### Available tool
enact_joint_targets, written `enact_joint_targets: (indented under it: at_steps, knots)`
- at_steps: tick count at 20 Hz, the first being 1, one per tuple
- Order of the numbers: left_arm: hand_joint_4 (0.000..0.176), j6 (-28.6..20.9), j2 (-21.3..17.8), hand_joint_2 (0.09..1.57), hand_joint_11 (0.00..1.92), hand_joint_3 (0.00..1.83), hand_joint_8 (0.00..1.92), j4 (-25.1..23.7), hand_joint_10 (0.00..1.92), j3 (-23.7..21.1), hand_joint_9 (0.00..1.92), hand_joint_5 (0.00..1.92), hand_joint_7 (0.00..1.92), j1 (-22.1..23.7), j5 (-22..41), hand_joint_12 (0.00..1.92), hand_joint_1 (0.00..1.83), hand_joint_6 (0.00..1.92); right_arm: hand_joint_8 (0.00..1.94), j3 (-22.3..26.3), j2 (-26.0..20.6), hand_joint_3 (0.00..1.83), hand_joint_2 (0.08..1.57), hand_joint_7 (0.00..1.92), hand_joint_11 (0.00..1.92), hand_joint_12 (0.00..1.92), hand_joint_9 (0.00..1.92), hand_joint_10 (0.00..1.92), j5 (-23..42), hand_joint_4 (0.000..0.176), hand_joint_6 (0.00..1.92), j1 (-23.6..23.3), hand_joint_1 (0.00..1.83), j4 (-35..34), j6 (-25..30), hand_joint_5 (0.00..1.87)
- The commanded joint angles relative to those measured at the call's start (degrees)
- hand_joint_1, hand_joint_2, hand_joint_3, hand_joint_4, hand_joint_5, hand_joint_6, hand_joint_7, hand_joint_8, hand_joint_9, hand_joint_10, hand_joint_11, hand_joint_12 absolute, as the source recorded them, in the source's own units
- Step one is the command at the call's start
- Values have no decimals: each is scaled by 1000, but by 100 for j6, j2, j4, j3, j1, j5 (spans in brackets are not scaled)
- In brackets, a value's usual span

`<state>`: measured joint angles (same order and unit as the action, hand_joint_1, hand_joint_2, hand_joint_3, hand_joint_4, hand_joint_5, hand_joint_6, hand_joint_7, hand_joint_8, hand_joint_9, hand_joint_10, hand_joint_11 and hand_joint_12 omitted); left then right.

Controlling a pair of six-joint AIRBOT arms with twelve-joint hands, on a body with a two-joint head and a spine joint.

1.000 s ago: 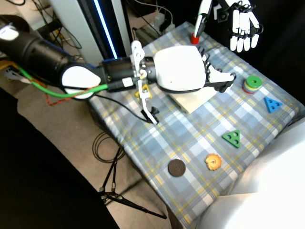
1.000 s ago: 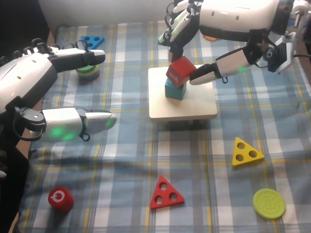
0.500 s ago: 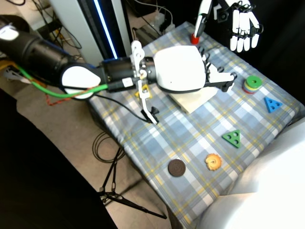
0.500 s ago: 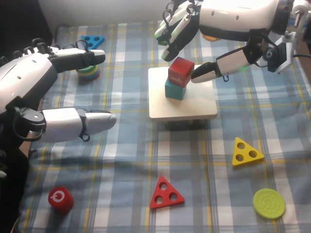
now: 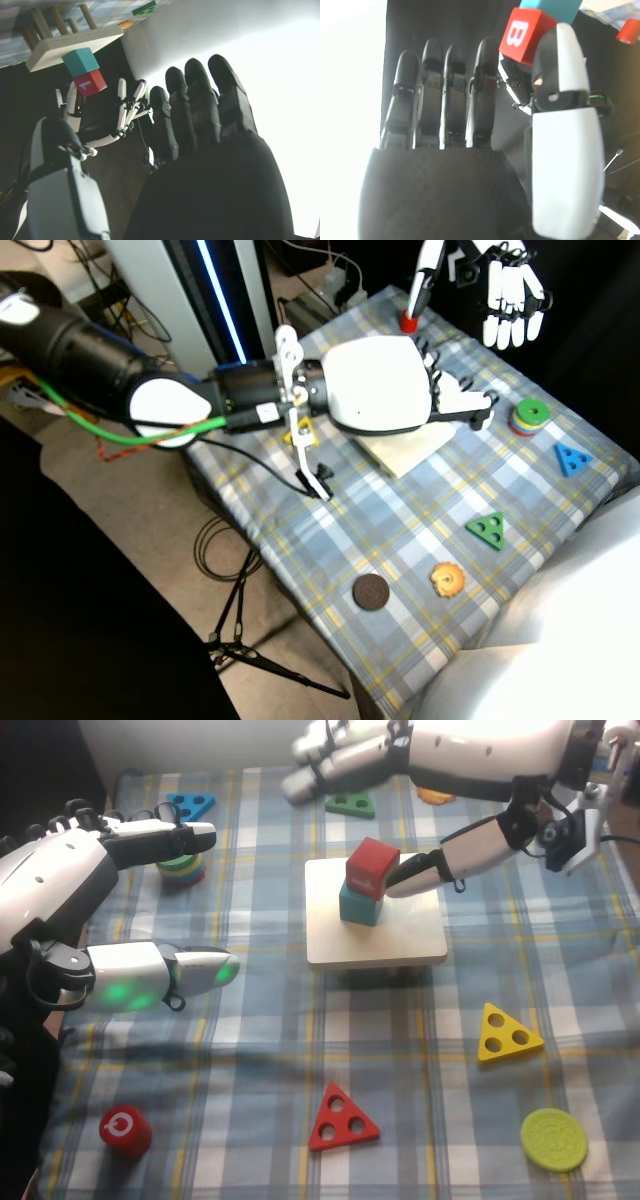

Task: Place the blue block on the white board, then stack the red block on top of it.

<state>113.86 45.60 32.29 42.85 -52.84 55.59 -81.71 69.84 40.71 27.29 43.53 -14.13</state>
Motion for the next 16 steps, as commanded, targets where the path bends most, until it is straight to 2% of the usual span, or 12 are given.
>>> enact_joint_targets:
  at_steps: [1,2,3,4,6,8,9,11,13,14,15,16]
  knots:
    - [94,-38,19,906,0,1,0,-180,0,-5,319,444,445,84,775,552,739,0,2,17,-96,0,877,128,0,658,176,2,703,145,0,-89,910,-387,13,29]
    - [94,-75,-2,906,0,1,0,-220,0,-16,319,444,445,83,838,552,739,0,2,59,-219,0,877,128,0,658,176,2,792,145,0,-86,910,-504,-4,29]
    - [78,-875,-106,879,0,0,1,-464,2,42,318,436,423,22,968,709,786,1,4,200,-526,0,876,51,0,364,60,10,1067,168,0,18,891,-934,-140,0]
    - [78,-997,-121,879,0,0,1,-497,2,55,318,436,423,12,986,709,786,1,4,220,-564,0,876,51,0,364,60,10,1107,168,0,39,891,-991,-168,0]
    - [70,-2257,-274,861,0,0,1,-830,8,198,350,422,419,-131,1276,864,773,2,0,478,-965,0,861,32,0,204,16,10,1617,156,0,377,796,-1679,-508,0]
    - [55,-3241,-428,871,0,2,0,-1112,7,296,361,412,416,-244,1722,851,691,0,9,833,-1381,0,836,100,0,158,75,16,2322,114,2,874,754,-2486,-1003,20]
    - [72,-3479,-478,858,0,0,1,-1203,4,311,351,363,394,-273,1910,828,686,0,2,975,-1528,2,856,120,0,46,88,5,2606,84,0,1072,694,-2773,-1178,1]
    - [58,-3885,-592,863,0,1,1,-1382,4,318,322,345,381,-325,2361,769,679,1,12,1298,-1808,10,879,149,14,41,98,8,3253,88,7,1539,698,-3338,-1518,19]
    - [64,-4407,-672,872,0,2,3,-1541,8,377,247,284,358,-410,2834,514,720,6,6,1650,-2003,8,986,218,48,73,163,10,4029,76,4,2137,702,-3968,-2027,90]
    - [102,-4784,-683,858,0,0,5,-1606,8,454,240,245,347,-470,3055,453,738,3,11,1786,-2057,2,1114,410,193,190,373,25,4476,0,4,2432,597,-4275,-2194,244]
    - [76,-5133,-682,935,0,26,0,-1654,1,551,206,182,293,-492,3220,454,686,0,11,1866,-2083,2,1135,473,197,334,448,7,4812,0,7,2663,559,-4477,-2256,299]
    - [76,-5443,-669,935,0,26,0,-1684,1,626,206,182,293,-506,3377,454,686,0,11,1926,-2098,2,1135,473,197,334,448,7,5098,0,7,2856,559,-4655,-2289,299]
